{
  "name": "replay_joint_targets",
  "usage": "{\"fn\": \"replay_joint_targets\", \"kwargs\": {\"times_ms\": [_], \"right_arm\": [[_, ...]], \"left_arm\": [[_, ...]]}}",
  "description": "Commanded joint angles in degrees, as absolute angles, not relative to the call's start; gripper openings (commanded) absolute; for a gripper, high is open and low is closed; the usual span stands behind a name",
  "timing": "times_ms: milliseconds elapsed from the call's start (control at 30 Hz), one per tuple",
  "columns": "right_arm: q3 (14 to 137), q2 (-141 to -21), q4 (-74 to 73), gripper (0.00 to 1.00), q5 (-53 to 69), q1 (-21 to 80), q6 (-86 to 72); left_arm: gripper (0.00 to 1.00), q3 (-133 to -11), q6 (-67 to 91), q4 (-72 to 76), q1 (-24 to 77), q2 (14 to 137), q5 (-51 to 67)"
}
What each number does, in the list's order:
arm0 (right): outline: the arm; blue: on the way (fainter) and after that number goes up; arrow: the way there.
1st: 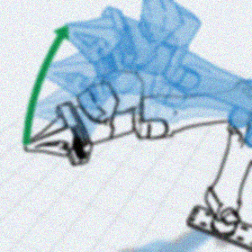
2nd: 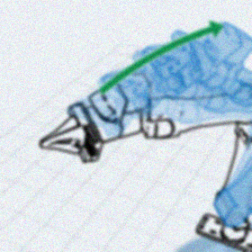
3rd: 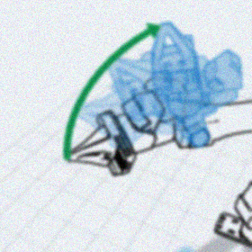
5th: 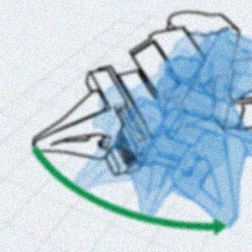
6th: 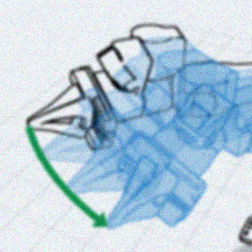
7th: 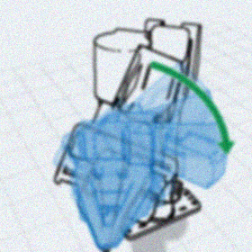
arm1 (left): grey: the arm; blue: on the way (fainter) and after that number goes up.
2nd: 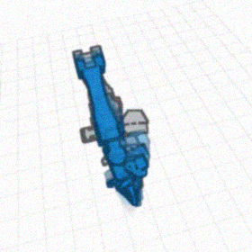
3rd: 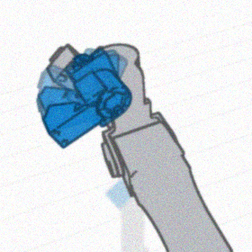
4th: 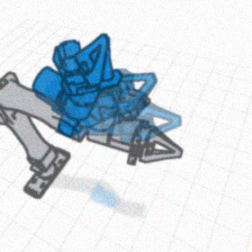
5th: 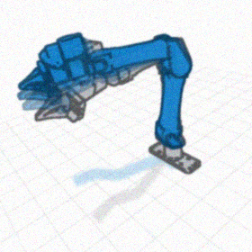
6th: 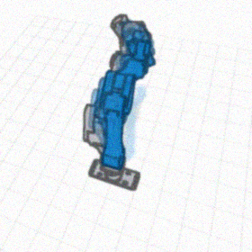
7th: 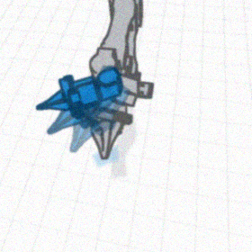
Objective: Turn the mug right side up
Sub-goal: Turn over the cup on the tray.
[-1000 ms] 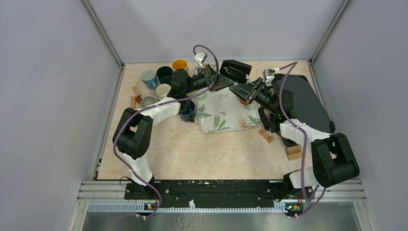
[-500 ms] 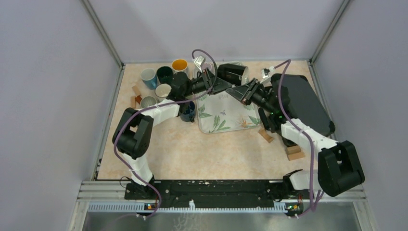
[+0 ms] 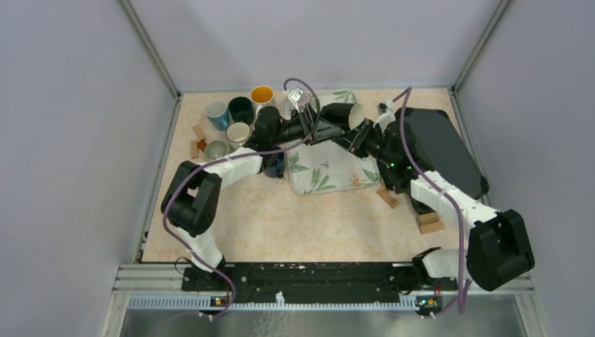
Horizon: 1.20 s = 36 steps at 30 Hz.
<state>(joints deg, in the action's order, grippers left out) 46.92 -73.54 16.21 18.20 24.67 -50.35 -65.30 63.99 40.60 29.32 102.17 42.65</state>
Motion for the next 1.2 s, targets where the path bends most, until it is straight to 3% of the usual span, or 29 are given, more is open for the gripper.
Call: {"fn": "replay_joint_targets", "kwargs": {"times_ms": [0, 267, 767, 1167], "right_arm": [[52.2, -70.2, 16.9, 0.0, 13.8, 25.4, -44.5], [53.3, -69.8, 10.8, 0.0, 10.9, 25.6, -40.4], [59.6, -69.7, -10.1, 0.0, 9.1, 28.2, -30.6], [71.5, -80.3, -16.6, 0.0, 4.0, 44.0, -26.9]], "left_arm": [[0.85, -64.3, 55.9, 35.5, 29.3, 96.3, 39.1], [0.98, -64.1, 46.7, 22.3, 29.1, 91.8, 32.7], [0.98, -69.7, 29.5, 1.0, 26.1, 78.5, 18.0], [0.99, -82.3, 26.3, -9.9, 24.1, 71.0, 11.1]]}}
